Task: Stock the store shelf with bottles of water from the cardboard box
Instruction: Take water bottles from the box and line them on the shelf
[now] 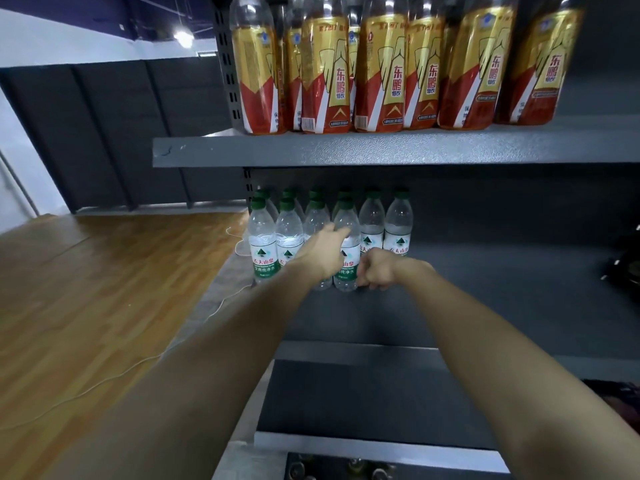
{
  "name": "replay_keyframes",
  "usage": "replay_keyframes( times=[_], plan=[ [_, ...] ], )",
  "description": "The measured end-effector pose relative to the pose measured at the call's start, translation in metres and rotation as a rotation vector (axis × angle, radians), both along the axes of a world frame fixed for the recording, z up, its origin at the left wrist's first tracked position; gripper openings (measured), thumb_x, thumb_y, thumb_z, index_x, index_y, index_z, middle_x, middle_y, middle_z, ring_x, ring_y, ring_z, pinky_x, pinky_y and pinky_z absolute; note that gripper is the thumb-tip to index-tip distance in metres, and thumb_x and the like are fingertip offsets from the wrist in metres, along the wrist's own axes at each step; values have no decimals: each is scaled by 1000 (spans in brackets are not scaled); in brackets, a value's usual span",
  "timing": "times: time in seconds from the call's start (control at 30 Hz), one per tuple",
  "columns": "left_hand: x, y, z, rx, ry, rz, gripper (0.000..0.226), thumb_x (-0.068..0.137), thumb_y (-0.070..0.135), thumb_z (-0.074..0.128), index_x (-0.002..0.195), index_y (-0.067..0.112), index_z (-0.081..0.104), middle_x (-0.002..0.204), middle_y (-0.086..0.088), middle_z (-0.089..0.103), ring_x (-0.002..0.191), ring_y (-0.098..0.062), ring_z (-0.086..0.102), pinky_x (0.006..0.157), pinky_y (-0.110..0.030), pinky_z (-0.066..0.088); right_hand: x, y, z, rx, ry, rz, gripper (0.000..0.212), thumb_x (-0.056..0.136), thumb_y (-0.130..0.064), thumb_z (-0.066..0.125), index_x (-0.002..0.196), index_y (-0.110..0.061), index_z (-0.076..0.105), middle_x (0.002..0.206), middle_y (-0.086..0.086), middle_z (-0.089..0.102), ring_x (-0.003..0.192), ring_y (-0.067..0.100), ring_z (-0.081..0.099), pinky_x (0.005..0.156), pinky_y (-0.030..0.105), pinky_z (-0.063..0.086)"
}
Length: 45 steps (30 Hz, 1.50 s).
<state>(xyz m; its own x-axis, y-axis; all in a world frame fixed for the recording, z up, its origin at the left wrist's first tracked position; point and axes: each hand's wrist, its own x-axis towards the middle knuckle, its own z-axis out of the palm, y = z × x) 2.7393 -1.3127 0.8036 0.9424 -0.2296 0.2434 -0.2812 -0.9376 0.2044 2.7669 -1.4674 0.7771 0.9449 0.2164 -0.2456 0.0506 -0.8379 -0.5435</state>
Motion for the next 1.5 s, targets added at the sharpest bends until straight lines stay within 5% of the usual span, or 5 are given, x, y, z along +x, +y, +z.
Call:
replay_keyframes(
  times=[0.73, 0.87, 1.13, 1.3, 1.5],
  plan=[
    [-157, 111, -98, 4, 137, 6, 15, 88, 18, 52, 100, 13, 58, 108, -12, 65, 103, -36, 60, 76, -37, 46, -174, 103, -63, -84, 70, 114, 11, 86, -11, 69, 96, -11, 65, 71, 9, 63, 58, 19, 55, 57, 25, 44],
    [-178, 132, -140, 25, 197, 2, 12, 87, 14, 51, 96, 9, 57, 97, -11, 62, 91, -34, 59, 68, -33, 39, -197, 122, -89, -121, 132, 148, 10, 86, -14, 68, 96, -13, 66, 84, 10, 69, 75, 21, 62, 70, 31, 53],
    [-212, 161, -221, -38, 409, 81, 9, 91, 14, 51, 97, 9, 54, 95, -13, 59, 90, -33, 57, 80, -41, 48, -217, 156, -172, -179, 205, 209, 14, 84, -18, 68, 98, -18, 67, 108, 7, 68, 97, 26, 63, 89, 38, 53],
    [-228, 173, -274, -133, 537, 253, 20, 95, 14, 49, 112, 6, 56, 107, -12, 60, 103, -31, 59, 90, -42, 50, -216, 174, -228, -225, 261, 301, 14, 91, -15, 57, 77, -10, 56, 78, 12, 54, 72, 30, 50, 63, 38, 41],
    [-259, 191, -396, -274, 739, 480, 18, 86, 15, 50, 93, 6, 64, 95, -14, 65, 93, -35, 64, 81, -40, 51, -222, 183, -336, -237, 483, 468, 14, 91, -13, 57, 80, -7, 50, 80, 16, 50, 73, 28, 51, 64, 35, 37]
  ],
)
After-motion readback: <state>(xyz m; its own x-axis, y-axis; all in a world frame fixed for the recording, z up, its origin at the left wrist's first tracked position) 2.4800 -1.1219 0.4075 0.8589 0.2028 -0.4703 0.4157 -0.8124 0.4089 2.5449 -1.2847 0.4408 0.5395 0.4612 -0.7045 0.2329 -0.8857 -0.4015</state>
